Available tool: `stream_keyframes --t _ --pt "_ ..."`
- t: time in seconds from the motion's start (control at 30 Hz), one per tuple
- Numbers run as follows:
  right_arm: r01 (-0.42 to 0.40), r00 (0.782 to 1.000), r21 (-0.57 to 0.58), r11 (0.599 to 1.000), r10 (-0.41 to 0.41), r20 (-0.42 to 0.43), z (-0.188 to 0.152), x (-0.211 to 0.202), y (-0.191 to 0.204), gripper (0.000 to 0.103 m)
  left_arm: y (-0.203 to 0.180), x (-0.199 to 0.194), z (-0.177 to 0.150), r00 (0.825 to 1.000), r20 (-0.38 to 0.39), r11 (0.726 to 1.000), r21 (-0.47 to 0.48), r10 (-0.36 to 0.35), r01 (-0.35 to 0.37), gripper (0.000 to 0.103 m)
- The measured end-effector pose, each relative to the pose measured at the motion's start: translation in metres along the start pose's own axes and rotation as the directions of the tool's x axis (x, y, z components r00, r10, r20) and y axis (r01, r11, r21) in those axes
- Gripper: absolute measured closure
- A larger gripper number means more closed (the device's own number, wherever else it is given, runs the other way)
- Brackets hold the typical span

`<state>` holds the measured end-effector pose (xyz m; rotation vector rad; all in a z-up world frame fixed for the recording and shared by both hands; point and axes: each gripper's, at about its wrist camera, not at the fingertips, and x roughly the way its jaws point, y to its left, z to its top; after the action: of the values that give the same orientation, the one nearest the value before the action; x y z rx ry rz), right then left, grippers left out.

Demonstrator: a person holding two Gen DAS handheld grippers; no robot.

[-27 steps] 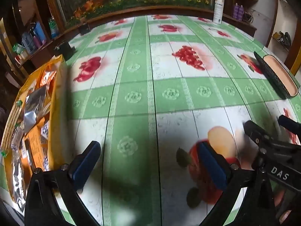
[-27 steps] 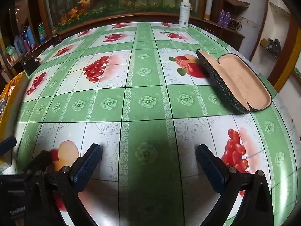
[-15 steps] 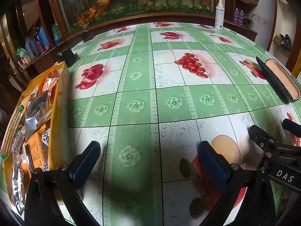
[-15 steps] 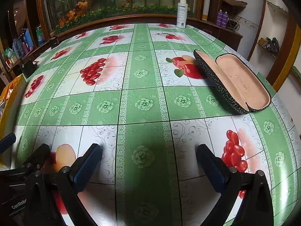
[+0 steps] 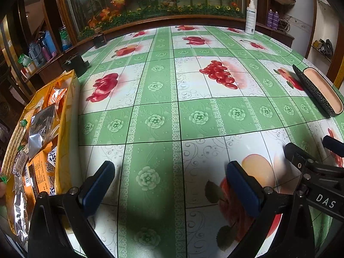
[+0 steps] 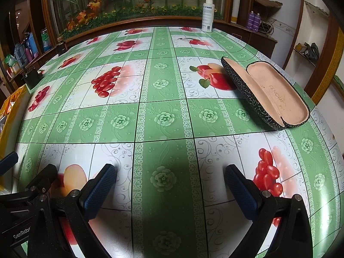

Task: Organize snacks

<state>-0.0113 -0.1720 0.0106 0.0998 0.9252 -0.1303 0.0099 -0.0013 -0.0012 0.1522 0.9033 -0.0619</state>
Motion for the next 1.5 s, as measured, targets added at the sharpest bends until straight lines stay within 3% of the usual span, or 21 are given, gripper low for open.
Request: stream_keyframes --t 0.3,0.4,0.5,0.63,0.87,0.93,1.03,1.4,1.5 --pt "0.000 1.000 0.000 1.000 0.000 0.000 0.000 0.000 0.000 0.001 0.003 -0.002 0.000 1.000 -0.012 1.000 -0.030 -0.002 0.001 0.000" --pt "0.000 1.000 0.000 1.000 0.000 0.000 0.000 0.000 0.000 0.001 0.016 0.003 -0.002 0.995 -0.040 0.992 -0.090 -0.092 0.088 0.000" --pt "0.000 1.000 0.000 1.000 0.000 0.000 0.000 0.000 0.000 0.001 0.017 0.007 -0.004 0.993 -0.067 0.991 -0.098 -0.094 0.087 0.000" --pt "0.000 1.000 0.000 1.000 0.000 0.001 0.000 0.000 0.001 0.001 0.017 0.007 -0.003 0.973 -0.130 0.976 -0.130 -0.192 0.175 0.000" --pt "0.000 1.000 0.001 1.000 0.000 0.000 0.000 0.000 0.000 0.001 0.022 0.002 -0.003 0.984 -0.064 0.980 -0.120 -0.166 0.158 0.000" --pt "0.000 1.000 0.000 1.000 0.000 0.000 0.000 0.000 0.000 0.001 0.023 0.001 -0.002 0.986 -0.068 0.983 -0.116 -0.154 0.145 0.000" --pt "0.000 1.000 0.001 1.000 0.000 0.001 0.000 0.000 0.000 0.001 0.021 0.002 -0.003 0.988 -0.132 0.993 -0.093 -0.085 0.073 0.000" --pt "0.000 1.000 0.001 1.000 0.000 0.001 -0.001 0.000 0.001 0.001 0.023 -0.001 -0.002 0.994 -0.058 0.991 -0.099 -0.091 0.085 0.000" --pt "0.004 1.000 0.003 1.000 -0.004 0.000 -0.001 0.001 -0.001 0.001 0.027 -0.003 -0.003 0.994 -0.006 0.988 -0.107 -0.110 0.108 0.000"
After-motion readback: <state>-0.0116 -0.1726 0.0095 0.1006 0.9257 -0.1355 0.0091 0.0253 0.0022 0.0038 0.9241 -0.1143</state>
